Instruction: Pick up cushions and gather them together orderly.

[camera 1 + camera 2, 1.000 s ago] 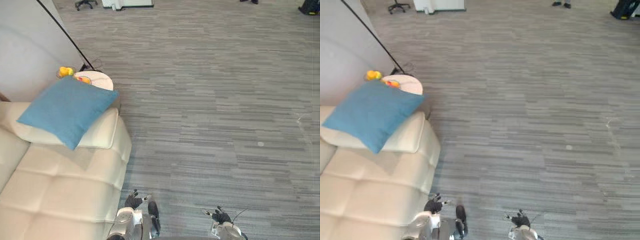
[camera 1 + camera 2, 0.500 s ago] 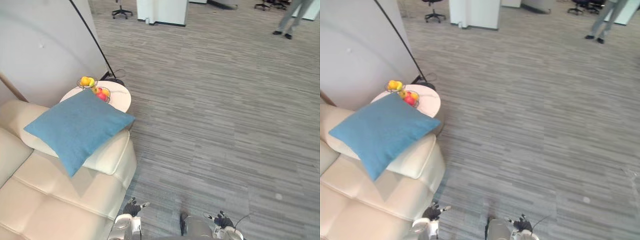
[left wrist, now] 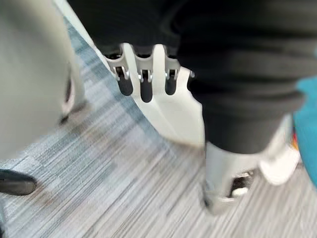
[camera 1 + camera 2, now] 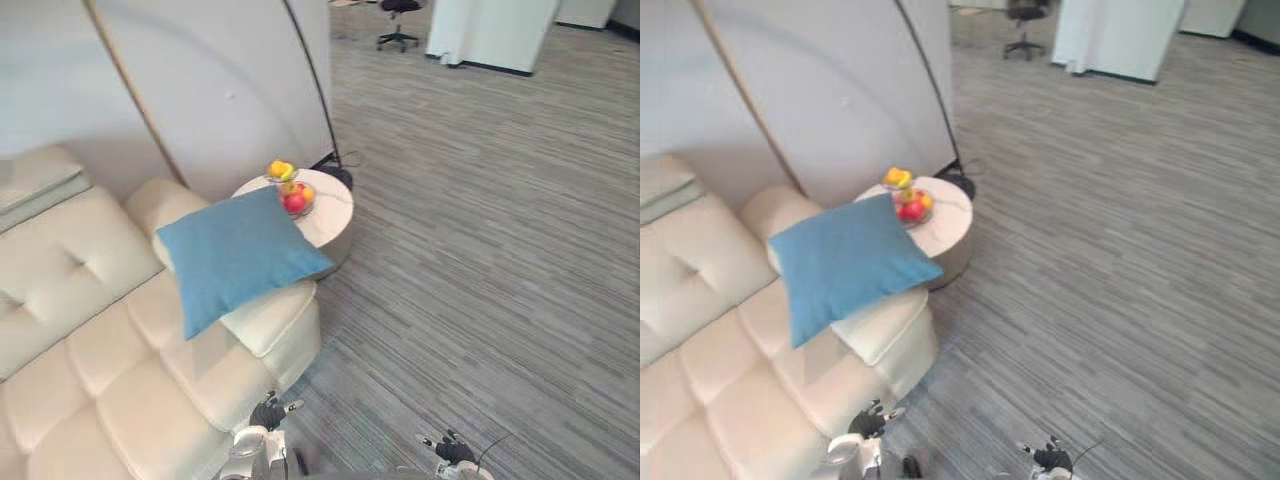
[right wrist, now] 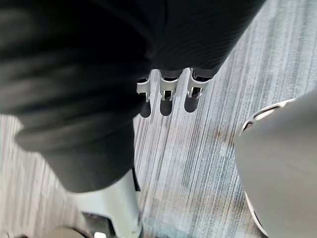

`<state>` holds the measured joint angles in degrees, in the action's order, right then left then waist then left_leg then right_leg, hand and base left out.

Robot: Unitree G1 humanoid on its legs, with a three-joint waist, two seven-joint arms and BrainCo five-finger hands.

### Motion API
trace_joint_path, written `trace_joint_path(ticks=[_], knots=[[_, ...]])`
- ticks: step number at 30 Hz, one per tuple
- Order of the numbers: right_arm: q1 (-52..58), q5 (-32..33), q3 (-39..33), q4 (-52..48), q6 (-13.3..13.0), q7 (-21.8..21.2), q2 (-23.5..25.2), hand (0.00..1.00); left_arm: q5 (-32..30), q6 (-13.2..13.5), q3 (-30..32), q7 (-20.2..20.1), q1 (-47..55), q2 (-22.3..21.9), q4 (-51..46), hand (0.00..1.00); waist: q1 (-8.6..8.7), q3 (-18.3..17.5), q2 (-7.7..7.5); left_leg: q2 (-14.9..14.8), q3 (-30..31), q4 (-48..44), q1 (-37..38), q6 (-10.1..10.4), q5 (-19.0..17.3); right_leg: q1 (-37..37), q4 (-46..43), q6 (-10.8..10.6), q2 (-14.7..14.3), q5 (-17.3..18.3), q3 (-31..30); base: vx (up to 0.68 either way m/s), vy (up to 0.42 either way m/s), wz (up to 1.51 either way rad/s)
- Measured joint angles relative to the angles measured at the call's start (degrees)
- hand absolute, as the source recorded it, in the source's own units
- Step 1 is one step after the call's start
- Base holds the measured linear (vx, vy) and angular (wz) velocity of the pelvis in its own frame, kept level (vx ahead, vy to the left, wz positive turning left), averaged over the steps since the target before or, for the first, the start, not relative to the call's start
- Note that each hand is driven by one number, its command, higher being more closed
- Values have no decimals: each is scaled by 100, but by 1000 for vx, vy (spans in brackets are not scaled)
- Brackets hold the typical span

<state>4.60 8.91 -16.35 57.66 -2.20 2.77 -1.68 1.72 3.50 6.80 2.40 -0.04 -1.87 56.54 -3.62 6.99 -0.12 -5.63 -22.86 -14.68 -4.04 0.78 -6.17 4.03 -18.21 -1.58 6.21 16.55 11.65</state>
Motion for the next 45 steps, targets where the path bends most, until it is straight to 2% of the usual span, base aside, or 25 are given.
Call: trace_joint_path(ticks=[2, 4, 6, 7, 9, 11, 13, 14, 15, 16, 17, 19, 21, 23, 28, 31, 36, 45], knots=[[-16, -9, 89, -16, -4, -4, 70, 0, -2, 2, -4, -5, 24, 50, 27, 0, -7, -41, -83, 184, 23, 125, 122, -70, -60, -3, -161, -53, 153, 19, -82, 146, 140, 5], [20, -23, 90, -44, -8, -8, 91, 0, -3, -4, -17, -13, 55, 61, 49, 0, 16, -37, -115, 384, 65, 394, 403, -104, -154, -139, -919, -137, 333, 16, -231, 100, 150, 19], [117, -145, 86, -79, -16, -15, 92, 0, -2, -9, -177, -21, 101, 119, 46, 0, 39, -55, -155, 597, 285, 586, 694, -109, -202, -743, -2514, -484, 537, -292, -593, 134, 118, 48], [119, -167, 93, -82, -44, -22, 96, 0, -1, -12, -174, -24, 109, 139, 47, 0, 46, -62, -187, 620, 377, 586, 765, -112, -236, -919, -2903, -539, 552, -352, -732, 193, 53, 66], [119, -191, 94, -78, -53, -32, 118, 0, 2, -7, -166, -18, 109, 163, 39, 0, 33, -64, -239, 615, 709, 592, 919, -151, -299, -1179, -3329, -530, 397, -97, -1046, 191, -15, 73], [113, -195, 98, -69, -71, -41, 117, 0, 4, -8, -147, -18, 101, 159, 43, 0, 46, -66, -232, 570, 944, 592, 946, -167, -305, -1307, -2980, -434, 204, 70, -1291, 159, -115, 77], [106, -191, 107, -47, -72, -39, 115, 0, 5, -1, -92, -12, 72, 145, 48, 0, 45, -70, -212, 456, 1255, 586, 940, -101, -345, -1376, -2008, -366, -131, 94, -1684, 227, -222, 79], [112, -185, 132, -33, -71, -39, 115, 0, 6, 0, -38, -13, 73, 131, 50, 0, 47, -75, -205, 401, 1410, 557, 920, -6, -381, -1360, -1412, -299, -309, 18, -1964, 224, -244, 76], [141, -169, 143, -13, -70, -40, 137, 0, 7, 4, 92, -14, 84, 122, 56, 0, 49, -102, -292, 436, 1566, 491, 901, 151, -415, -1212, -612, -178, -356, -393, -2220, 230, -259, 86], [148, -105, 105, 7, -71, -49, 173, 0, 5, 2, 172, -5, 53, 88, 142, 0, 60, -109, -319, 441, 1711, 379, 915, 241, -487, -1136, -537, -131, -312, -594, -2119, 212, -229, 77], [173, -104, 71, 7, -71, -37, 133, 0, 6, -2, 217, -14, 45, 70, 222, 0, 58, -176, -256, 355, 1724, 373, 918, 270, -470, -1074, -482, -84, -356, -558, -1986, 213, -186, 51], [149, -102, 82, 70, -62, -37, -29, 0, 6, 5, 304, -12, 91, -130, 259, 0, 29, -346, 49, 113, 1724, 564, 1027, 347, -470, -968, -322, -13, -547, -515, -1839, 329, -205, 21], [140, -80, 83, 75, -64, -35, -67, 0, 11, -2, 300, -22, 150, -136, 271, 0, 51, -356, 128, 5, 1723, 706, 1132, 435, -416, -856, -259, -5, -646, -517, -1730, 196, -142, 17], [158, 30, 86, 76, -62, -34, -50, 0, 18, 1, 302, -10, 140, -133, 262, 0, 43, -348, 89, -81, 1730, 832, 1214, 505, -369, -773, -213, 0, -707, -517, -1599, 81, -90, 22], [169, 352, 133, -192, -71, 31, -53, 0, 153, 1, 271, 97, 18, -30, 244, 0, 53, -247, -67, -2, 1888, 896, 1064, 522, -248, -801, -155, 65, -576, -469, -1380, -27, -17, 24], [372, 529, 30, -943, -119, 88, -90, 0, 469, -3, 225, 218, 29, 185, -67, 0, 95, -214, -125, 102, 2148, 986, 927, 504, -157, -823, -163, 46, -410, -386, -1160, -48, 6, 49], [498, 694, -350, -1852, -219, 97, -179, 0, 756, 97, 218, 296, 47, 664, -761, 0, 80, -219, -121, 245, 2426, 1016, 801, 472, -111, -796, -152, -8, -237, -323, -902, 11, 21, 34], [378, 681, -541, -3657, -278, 231, -347, 0, 1194, 130, 269, 344, 114, 948, -1932, 0, 115, -262, -94, 312, 2463, 1174, 806, 453, -41, -689, 97, -24, -182, -364, -803, 75, 17, 8]])
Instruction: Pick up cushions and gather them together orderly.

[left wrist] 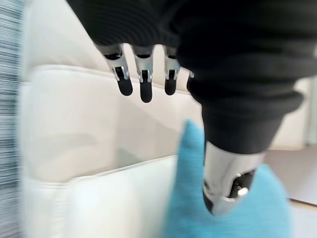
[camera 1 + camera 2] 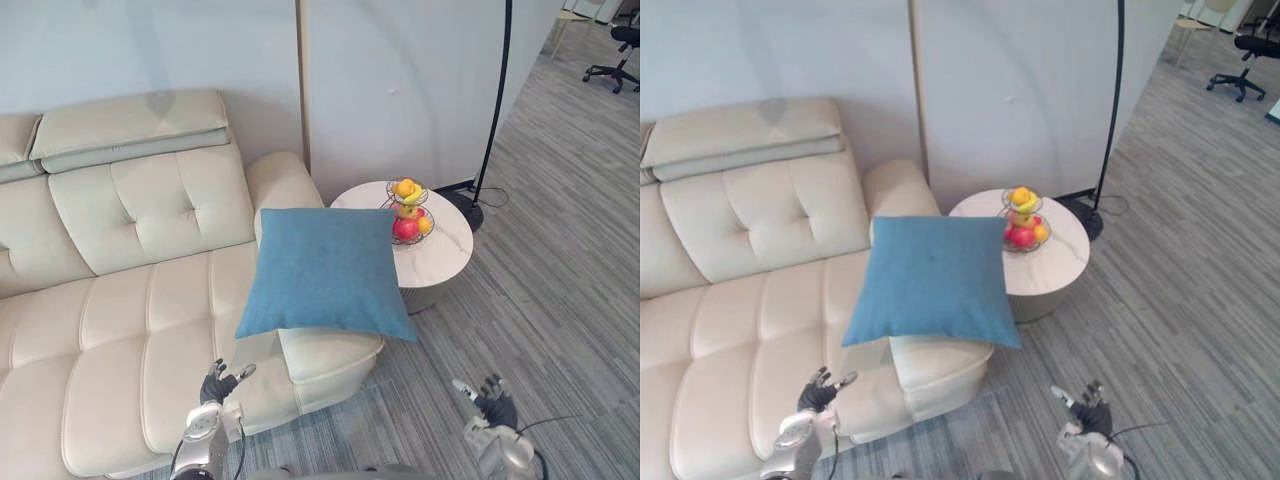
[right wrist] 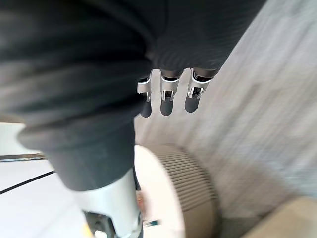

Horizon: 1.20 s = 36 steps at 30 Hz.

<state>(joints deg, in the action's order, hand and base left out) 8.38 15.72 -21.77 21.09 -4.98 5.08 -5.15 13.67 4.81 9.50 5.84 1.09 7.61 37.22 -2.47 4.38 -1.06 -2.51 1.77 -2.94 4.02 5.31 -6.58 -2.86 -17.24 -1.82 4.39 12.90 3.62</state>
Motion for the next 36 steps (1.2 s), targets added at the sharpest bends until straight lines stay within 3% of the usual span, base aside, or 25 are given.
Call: trace_joint_path(ticks=[8, 13, 17, 20, 24, 28, 30, 36], knots=[[-600, 5, -29, -241, -127, 232, -319, 0, 406, 123, 237, 185, -142, 349, -647, 0, 24, 14, 29, -7, -7, 76, -17, -22, 213, 94, 309, 58, -17, -199, -29, 19, -2, 3], [-1156, 27, 306, 97, -139, 217, -740, 0, 444, 131, -92, 256, -568, 614, -634, 0, 40, 76, 94, -4, 63, 120, -356, -60, 436, -170, 359, 104, -36, -375, 53, -95, -10, 13], [-1725, 81, 861, 304, -130, 191, -967, 0, 443, 172, -661, 293, -1186, 685, -508, 0, 32, 280, 171, 4, 96, 153, -823, -58, 623, -792, -44, 139, -18, -388, 70, -188, -21, 13], [-2262, 253, 1314, 489, -98, 134, -966, 0, 439, 171, -845, 299, -1790, 701, -253, 0, 12, 470, 139, 21, 64, 176, -1216, -21, 810, -1357, -406, 146, 14, -385, 27, -253, -69, 2], [-2947, 362, 1683, 758, -65, 124, -1008, 0, 439, 169, -837, 353, -2551, 730, 98, 0, -32, 608, 146, -57, -165, 190, -1698, -95, 892, -1959, -626, 135, -11, -365, -70, -211, -70, -4], [-3691, 463, 2066, 990, 3, 140, -1143, 0, 432, 167, -821, 421, -3291, 800, 443, 0, -52, 753, 169, -136, -309, 180, -2029, 5, 1089, -2442, -829, 150, -43, -441, -107, -82, -69, -6], [-4037, 463, 2103, 1035, 14, 174, -1152, 0, 433, 163, -815, 454, -3618, 848, 573, 0, -52, 889, 183, -169, -314, 202, -2104, 106, 1203, -2547, -905, 256, -65, -515, -96, 12, -62, 3], [-4801, 522, 2104, 1230, 23, 306, -1352, 0, 450, 162, -560, 653, -4120, 1022, 693, 0, -68, 1148, 198, -149, -326, 199, -2205, 136, 1231, -2732, -1094, 290, -46, -462, -112, 33, -36, 2]])
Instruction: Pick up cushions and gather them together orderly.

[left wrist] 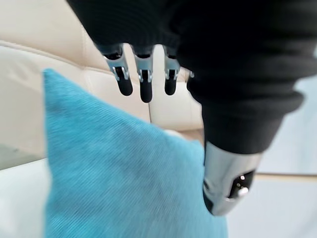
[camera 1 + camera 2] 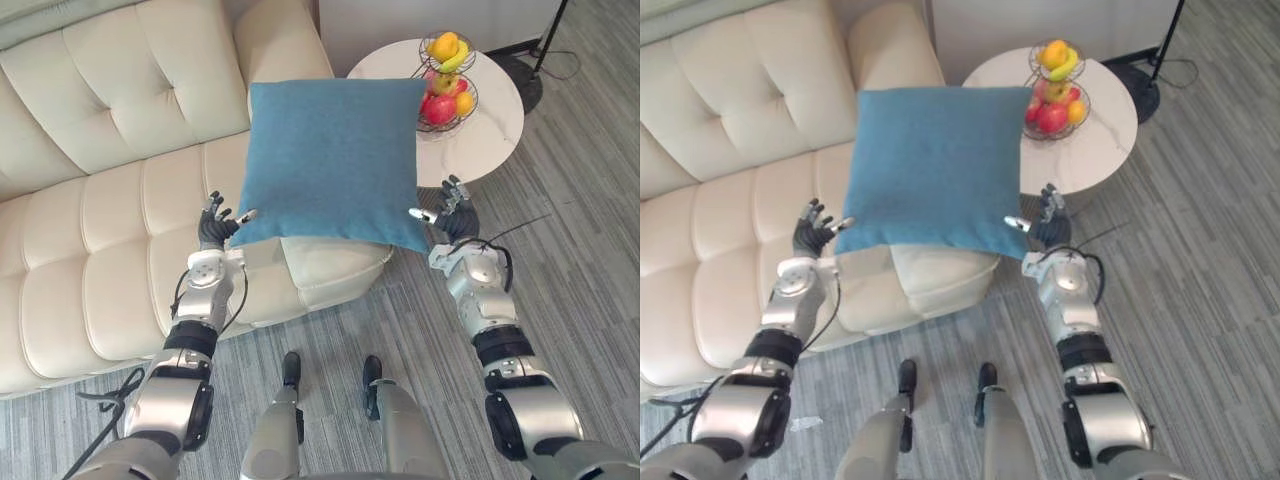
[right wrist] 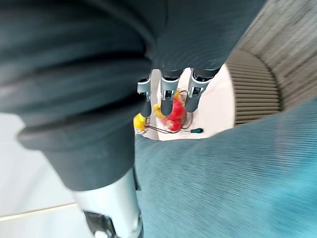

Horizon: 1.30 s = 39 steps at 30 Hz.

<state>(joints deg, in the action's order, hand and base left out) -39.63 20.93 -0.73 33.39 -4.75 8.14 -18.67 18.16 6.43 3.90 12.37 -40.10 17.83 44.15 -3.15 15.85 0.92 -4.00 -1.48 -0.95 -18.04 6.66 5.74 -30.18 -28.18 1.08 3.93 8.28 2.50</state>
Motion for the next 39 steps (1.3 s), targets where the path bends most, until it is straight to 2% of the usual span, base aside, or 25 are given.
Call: trace_joint_path(ticks=[5, 14, 18, 22, 27, 31, 32, 33, 39], knots=[[-391, 66, 52, 261, -6, 51, 0, 0, 161, 1, 211, 40, -268, 201, 110, 0, -7, 53, 5, 38, 6, -1, -177, 18, 18, -222, -141, 18, 28, 73, -16, -3, -38, 5], [-1009, 168, 436, 838, -4, 42, 47, 0, 170, -65, 290, 75, -760, 213, 529, 0, 8, 148, 31, 68, 32, 194, -391, 19, 162, -522, -208, 18, 62, 98, -1, -20, -42, 4], [-1418, 150, 665, 1043, -5, 51, 90, 0, 87, -76, 270, 77, -1013, 208, 642, 0, 37, 379, 34, 55, 25, 281, -442, 40, 215, -631, -210, 22, 47, 94, -8, -13, -49, 0], [-1729, 65, 903, 1056, -6, 93, 63, 0, -143, -133, -5, 87, -1404, 167, 962, 0, 119, 416, 39, 40, 25, 285, -807, 93, 272, -1005, -218, 46, 29, 43, -36, 4, -42, 2], [-1933, -56, 1242, 1085, -33, 141, 115, 0, -347, -194, -231, 123, -1564, 149, 1127, 0, 176, 431, 42, -55, -112, 287, -896, 96, 270, -1081, -90, 57, -91, -41, -195, 0, -48, -11], [-2046, -56, 1245, 1085, -140, 194, 123, 0, -345, -189, -687, 176, -1786, 59, 1160, 0, 214, 485, 112, -88, -97, 291, -1097, 128, 313, -1209, 46, 36, -134, -161, -171, -56, -26, 0], [-2045, -58, 1247, 1093, -143, 208, 126, 100, -341, -181, -842, 251, -1800, 40, 1159, 0, 220, 491, 114, -91, -95, 300, -1098, 115, 326, -1209, 59, 28, -128, -177, -172, -47, -27, 3], [-2047, -63, 1247, 1095, -144, 219, 125, 100, -335, -176, -961, 285, -1806, 36, 1155, 100, 221, 491, 114, -91, -95, 300, -1093, 111, 329, -1204, 60, 23, -116, -180, -175, -32, -23, 2], [-2038, -55, 1216, 1152, -154, 432, 115, 100, 71, -66, -1413, 441, -1836, 37, 1023, 100, 231, 491, 115, -74, -49, 323, -1014, 94, 360, -1069, 151, -1, -96, -225, -155, -7, -5, 1]])
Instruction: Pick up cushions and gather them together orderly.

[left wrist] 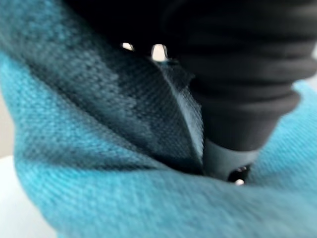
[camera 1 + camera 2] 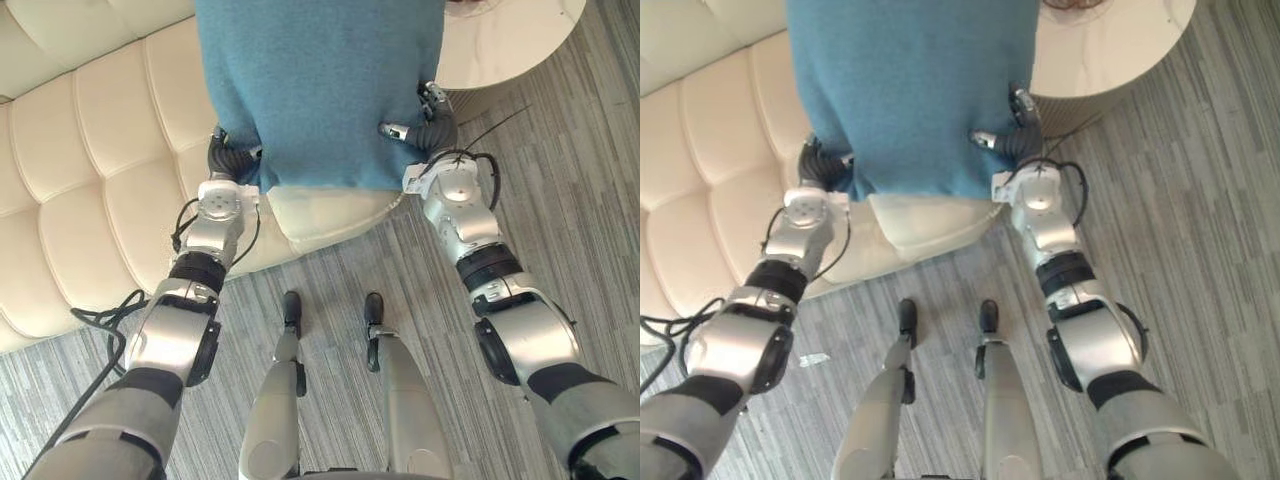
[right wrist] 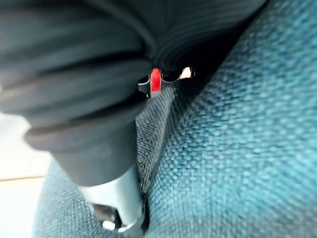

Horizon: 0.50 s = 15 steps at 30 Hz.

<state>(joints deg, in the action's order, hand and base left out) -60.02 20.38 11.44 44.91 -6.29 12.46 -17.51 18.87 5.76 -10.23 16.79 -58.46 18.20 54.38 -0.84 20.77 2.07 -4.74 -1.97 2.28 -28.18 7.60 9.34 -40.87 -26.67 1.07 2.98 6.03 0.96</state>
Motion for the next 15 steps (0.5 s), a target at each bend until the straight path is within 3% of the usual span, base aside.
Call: trace_joint_path(ticks=[9, 15], knots=[[542, 364, -228, -175, -70, 3, 4, 100, 391, 75, -103, 91, 295, -33, -962, 100, -70, 0, 0, 34, -55, 65, 391, -3, -2, 319, -5, -38, 3, 31, -105, -5, -13, -4], [1764, 463, -455, -1377, -34, 187, 62, 100, 552, 357, -105, 214, 1334, -539, -2300, 100, -77, 0, 0, 56, -70, 59, 953, 0, -80, 870, -29, -68, 23, 153, -130, 1, -33, -2]])
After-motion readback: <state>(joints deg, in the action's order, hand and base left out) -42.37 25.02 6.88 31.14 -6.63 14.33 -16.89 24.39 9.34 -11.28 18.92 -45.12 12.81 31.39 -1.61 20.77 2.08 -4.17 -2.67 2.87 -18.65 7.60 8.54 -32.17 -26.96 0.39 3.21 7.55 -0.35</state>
